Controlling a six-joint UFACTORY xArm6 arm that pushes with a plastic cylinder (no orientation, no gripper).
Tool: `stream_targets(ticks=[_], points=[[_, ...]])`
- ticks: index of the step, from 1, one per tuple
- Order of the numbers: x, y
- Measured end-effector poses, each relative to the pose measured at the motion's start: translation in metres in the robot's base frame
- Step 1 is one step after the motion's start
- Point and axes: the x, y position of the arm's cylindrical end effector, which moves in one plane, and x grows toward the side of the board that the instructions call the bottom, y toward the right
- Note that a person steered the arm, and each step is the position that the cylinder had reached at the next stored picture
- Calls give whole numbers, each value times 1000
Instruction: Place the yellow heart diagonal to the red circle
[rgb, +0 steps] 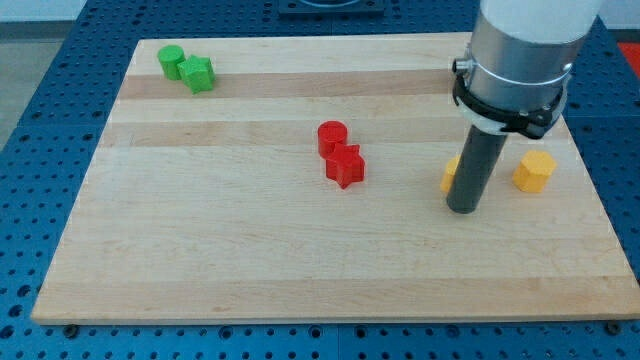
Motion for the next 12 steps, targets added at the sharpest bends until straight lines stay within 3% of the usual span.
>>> stream_targets(ticks=[3,6,11,12], points=[[-2,20],[-50,-6],[-238,-132],[-259,-142]])
